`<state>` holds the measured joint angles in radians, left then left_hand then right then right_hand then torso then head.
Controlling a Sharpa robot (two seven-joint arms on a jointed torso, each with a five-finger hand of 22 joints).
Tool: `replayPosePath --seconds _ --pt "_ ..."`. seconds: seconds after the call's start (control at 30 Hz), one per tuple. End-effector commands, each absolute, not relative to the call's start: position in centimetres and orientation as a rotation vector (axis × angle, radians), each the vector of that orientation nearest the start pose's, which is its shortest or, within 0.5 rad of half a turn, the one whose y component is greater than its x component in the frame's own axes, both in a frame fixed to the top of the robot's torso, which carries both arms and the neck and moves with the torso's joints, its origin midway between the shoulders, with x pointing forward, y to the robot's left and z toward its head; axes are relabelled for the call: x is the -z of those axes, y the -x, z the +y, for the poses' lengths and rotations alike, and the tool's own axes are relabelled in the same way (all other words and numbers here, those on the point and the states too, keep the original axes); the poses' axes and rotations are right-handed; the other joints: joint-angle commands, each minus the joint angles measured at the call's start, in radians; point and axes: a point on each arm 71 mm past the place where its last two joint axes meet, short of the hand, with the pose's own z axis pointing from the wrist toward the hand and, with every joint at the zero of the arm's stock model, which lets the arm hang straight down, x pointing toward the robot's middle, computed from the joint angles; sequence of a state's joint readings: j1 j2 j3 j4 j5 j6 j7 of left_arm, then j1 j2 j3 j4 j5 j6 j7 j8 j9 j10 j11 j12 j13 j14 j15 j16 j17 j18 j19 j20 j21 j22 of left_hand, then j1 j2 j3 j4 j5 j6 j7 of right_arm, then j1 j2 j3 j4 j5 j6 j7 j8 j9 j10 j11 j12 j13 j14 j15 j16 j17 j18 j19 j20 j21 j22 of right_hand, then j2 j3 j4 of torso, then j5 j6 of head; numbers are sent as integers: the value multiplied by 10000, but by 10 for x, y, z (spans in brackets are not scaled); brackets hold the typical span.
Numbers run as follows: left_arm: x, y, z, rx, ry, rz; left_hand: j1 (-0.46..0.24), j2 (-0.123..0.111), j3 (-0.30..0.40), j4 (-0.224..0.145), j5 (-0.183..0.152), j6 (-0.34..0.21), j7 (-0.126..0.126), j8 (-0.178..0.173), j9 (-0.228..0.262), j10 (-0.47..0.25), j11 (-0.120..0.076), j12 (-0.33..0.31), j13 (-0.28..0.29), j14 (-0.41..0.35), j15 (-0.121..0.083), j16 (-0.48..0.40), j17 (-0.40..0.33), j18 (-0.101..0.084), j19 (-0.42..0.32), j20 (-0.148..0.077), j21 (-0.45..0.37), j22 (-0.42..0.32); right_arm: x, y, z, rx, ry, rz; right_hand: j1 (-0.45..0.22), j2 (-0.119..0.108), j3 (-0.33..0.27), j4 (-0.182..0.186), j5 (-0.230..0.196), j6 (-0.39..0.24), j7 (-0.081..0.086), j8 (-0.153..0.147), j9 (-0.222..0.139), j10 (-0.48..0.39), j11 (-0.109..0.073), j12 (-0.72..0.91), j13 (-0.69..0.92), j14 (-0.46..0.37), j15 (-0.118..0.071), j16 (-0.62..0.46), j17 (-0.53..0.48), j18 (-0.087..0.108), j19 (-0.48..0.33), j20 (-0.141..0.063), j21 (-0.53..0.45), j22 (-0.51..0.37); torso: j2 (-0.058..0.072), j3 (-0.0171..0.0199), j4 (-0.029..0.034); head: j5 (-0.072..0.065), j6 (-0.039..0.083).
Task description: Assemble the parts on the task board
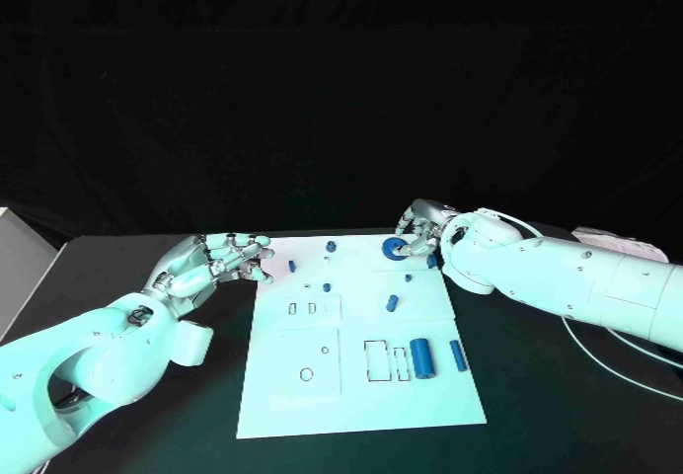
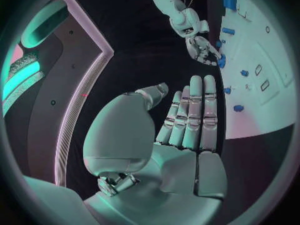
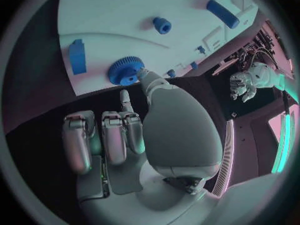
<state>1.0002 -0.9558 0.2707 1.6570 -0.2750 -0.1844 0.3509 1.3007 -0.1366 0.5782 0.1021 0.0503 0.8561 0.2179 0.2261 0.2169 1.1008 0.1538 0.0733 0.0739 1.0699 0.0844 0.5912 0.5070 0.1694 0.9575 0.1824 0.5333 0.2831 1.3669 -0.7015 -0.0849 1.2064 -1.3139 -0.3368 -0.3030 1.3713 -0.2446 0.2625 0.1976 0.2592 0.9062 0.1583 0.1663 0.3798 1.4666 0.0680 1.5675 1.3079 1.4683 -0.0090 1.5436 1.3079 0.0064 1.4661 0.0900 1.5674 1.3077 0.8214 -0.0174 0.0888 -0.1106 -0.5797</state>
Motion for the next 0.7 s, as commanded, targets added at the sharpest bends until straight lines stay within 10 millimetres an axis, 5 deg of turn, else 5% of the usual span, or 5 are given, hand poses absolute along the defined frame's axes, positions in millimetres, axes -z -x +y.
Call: replayPosePath --seconds 0.03,0.27,0.7 --pt "140 -464 222 17076 8465 14014 98 -8 10 -64 28 -92 32 -49 9 -62 8 -61 2 -46 2 68 14 82 -68 -22 51 10 136 -569 -242 -3231 -1440 16324 6 84 -30 13 51 5 9 58 14 1042 74 33 2629 891 79 67 1945 -64 1047 91 34 2631 4 -4 9 -8 -47" --pt "140 -464 223 17041 8464 14021 98 -8 10 -64 28 -92 32 -49 9 -62 8 -61 2 -46 2 68 14 82 -68 -22 51 10 142 -570 -241 -3112 -1380 16507 70 120 -2 18 123 32 9 75 16 1028 75 20 2615 888 80 66 1936 -64 1047 96 34 2631 0 11 -9 7 -153" --pt "140 -464 223 17031 8461 14043 104 -5 14 -75 28 -99 38 -56 12 -76 12 -63 1 -64 5 84 24 81 -96 -20 82 33 144 -570 -239 -3091 -1326 16544 242 297 288 47 400 203 -3 149 14 1042 66 33 2629 890 67 80 1975 -64 1047 96 34 2631 11 15 -12 -7 -133"
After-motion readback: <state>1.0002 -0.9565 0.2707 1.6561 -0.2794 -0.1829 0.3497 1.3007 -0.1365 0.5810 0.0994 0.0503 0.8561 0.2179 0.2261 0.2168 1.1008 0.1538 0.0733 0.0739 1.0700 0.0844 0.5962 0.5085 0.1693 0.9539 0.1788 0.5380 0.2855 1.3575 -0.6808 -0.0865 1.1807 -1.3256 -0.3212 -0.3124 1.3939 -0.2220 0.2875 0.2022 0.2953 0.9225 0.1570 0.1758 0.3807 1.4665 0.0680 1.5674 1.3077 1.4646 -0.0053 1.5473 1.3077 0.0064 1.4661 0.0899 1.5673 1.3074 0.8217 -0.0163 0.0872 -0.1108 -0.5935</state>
